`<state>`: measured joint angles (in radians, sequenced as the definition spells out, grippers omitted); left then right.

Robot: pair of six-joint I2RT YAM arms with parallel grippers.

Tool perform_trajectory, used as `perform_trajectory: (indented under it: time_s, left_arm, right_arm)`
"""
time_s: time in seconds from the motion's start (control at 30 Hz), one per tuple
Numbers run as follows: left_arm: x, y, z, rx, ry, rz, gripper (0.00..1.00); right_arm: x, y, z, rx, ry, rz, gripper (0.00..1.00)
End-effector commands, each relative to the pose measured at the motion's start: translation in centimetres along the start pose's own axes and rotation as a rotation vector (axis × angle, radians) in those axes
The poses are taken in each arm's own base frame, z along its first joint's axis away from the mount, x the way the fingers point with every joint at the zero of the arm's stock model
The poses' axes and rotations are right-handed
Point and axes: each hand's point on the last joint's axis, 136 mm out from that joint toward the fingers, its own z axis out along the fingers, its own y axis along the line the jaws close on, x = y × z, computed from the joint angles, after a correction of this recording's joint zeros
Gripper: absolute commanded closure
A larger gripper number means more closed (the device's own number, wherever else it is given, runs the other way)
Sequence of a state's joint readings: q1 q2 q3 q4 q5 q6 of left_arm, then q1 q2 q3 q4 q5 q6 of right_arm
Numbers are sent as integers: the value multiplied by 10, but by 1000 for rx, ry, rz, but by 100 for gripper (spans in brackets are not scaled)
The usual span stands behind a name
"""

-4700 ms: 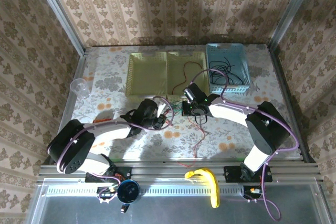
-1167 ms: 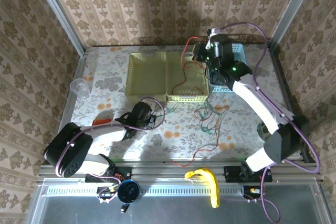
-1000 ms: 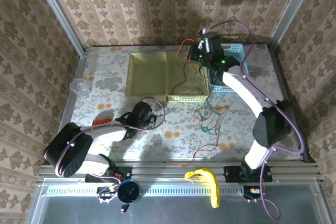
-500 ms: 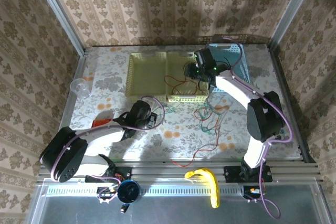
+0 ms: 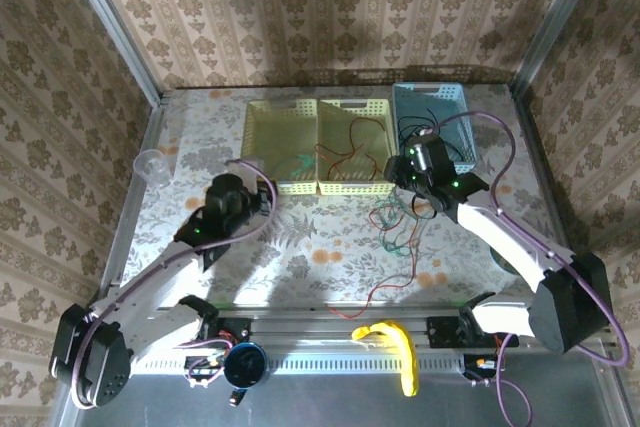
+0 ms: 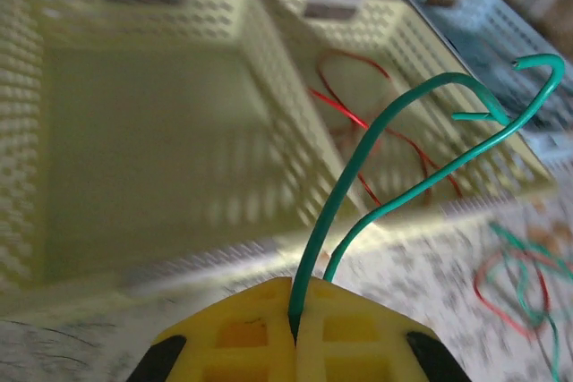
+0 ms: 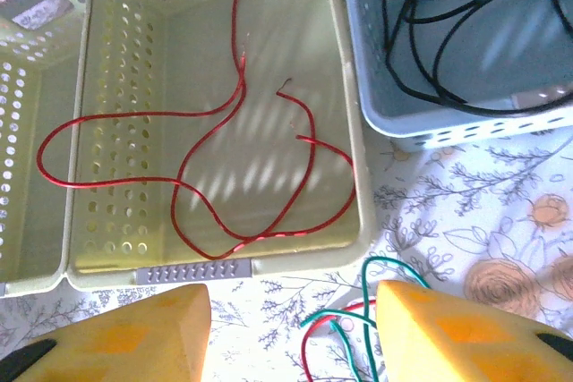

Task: Untangle the cables

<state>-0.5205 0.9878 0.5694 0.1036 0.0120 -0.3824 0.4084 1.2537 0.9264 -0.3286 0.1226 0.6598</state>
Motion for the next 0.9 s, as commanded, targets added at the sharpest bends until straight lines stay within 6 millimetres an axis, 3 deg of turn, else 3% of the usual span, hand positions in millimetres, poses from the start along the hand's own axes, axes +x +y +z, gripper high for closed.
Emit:
perform_trajectory:
  time_s: [0.0, 0.17, 0.33, 0.43, 0.53, 0.6, 0.7, 0.87]
  left_arm:
    - [-18, 26, 10, -70, 0, -82, 100]
    - [-20, 48, 50, -107, 88, -64, 100]
    - [-20, 71, 68, -185, 111, -100, 99]
    - [-33, 68, 70, -176, 83, -70, 67]
    - [-52, 48, 64, -115, 23, 8, 35]
    - [-57, 28, 58, -67, 14, 82, 21]
    - [-43, -14, 50, 53, 39, 190, 14]
    - [22, -71, 49, 222, 194, 274, 12]
  right_arm:
    - [5, -11, -7, 30, -10, 36, 47]
    - [12, -2, -10, 4, 23, -4, 47]
    - [22, 3, -12, 3, 59, -50, 46]
    - [31, -5, -11, 37, 88, -49, 46]
    - [44, -16, -8, 67, 127, -43, 46]
    - [56, -21, -5, 78, 164, -37, 46]
    - [78, -35, -1, 116, 232, -29, 46]
    - [104, -46, 9, 138, 306, -17, 46]
